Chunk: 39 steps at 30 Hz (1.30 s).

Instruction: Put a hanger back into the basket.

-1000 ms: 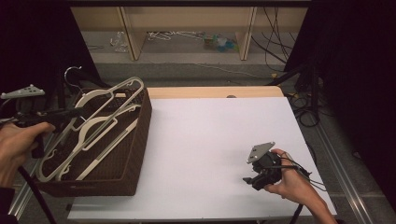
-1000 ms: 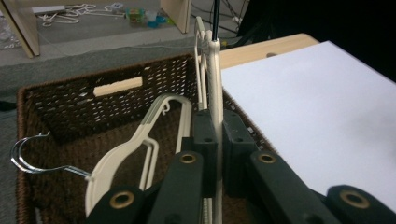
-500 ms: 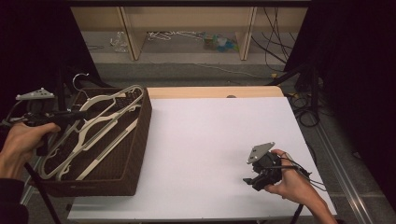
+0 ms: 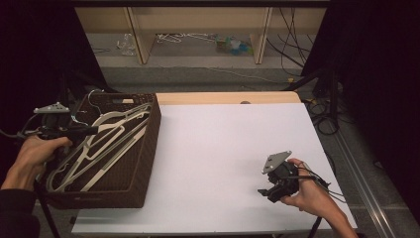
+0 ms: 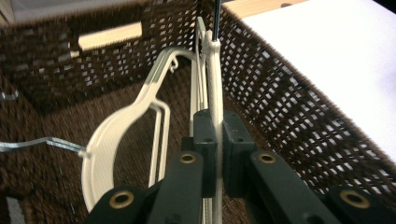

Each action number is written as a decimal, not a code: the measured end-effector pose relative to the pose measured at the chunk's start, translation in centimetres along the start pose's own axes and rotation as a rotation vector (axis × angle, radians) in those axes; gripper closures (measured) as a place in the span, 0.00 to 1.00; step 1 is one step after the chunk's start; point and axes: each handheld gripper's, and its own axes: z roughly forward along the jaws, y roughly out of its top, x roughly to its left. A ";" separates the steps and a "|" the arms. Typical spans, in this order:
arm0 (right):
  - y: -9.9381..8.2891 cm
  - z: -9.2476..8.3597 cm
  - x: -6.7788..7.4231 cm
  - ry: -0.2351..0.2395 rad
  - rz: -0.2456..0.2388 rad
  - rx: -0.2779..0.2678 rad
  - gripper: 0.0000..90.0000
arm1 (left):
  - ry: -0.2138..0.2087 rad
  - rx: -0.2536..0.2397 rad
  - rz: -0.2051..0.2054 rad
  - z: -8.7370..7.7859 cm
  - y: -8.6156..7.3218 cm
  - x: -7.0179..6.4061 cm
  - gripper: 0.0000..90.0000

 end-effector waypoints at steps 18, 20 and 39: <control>-0.1 0.1 0.0 0.003 0.005 0.004 0.32 | 0.176 0.131 -0.036 0.1 -2.5 2.1 0.79; 0.0 0.1 0.0 0.002 0.007 0.004 0.32 | 0.186 0.118 -0.042 0.0 -2.4 1.8 0.74; -0.5 -0.5 -0.1 -0.034 0.079 -0.093 0.31 | 0.011 -0.195 0.039 -0.9 -2.8 -10.7 0.44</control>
